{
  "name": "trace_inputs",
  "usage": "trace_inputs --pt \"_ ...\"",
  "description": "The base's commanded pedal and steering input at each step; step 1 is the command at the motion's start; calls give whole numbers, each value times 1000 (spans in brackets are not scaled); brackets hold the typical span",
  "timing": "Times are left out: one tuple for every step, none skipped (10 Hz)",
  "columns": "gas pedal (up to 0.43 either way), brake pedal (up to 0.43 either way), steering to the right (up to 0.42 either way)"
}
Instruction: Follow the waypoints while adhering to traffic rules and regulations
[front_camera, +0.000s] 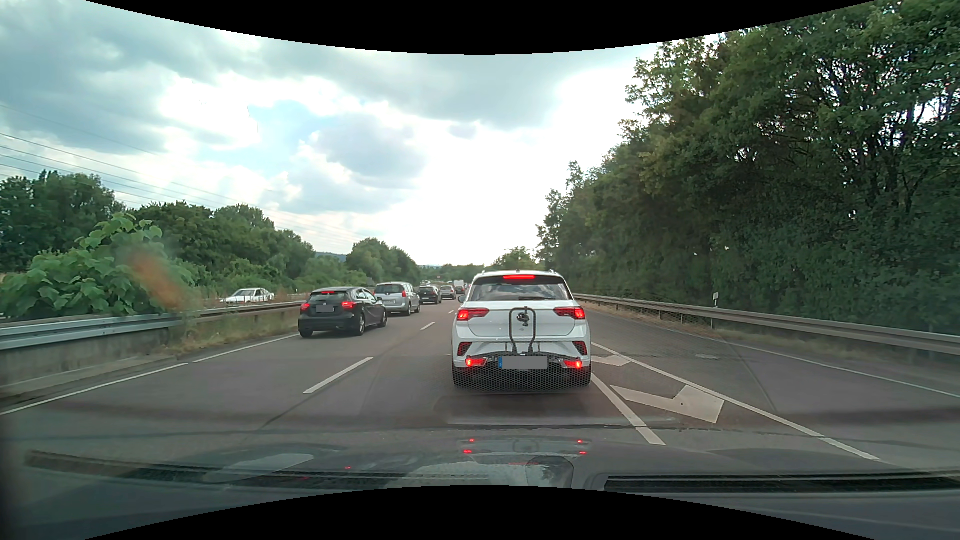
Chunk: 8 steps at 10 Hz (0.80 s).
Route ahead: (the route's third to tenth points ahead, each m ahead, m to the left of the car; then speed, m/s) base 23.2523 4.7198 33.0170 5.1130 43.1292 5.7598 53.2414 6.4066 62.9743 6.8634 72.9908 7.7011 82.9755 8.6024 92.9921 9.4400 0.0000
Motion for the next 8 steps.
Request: trace_inputs --pt "0 256 0" --pt "0 256 0" --pt "0 256 0" --pt "0 256 0" --pt "0 256 0" --pt "0 256 0" --pt "0 256 0" --pt "0 256 0"
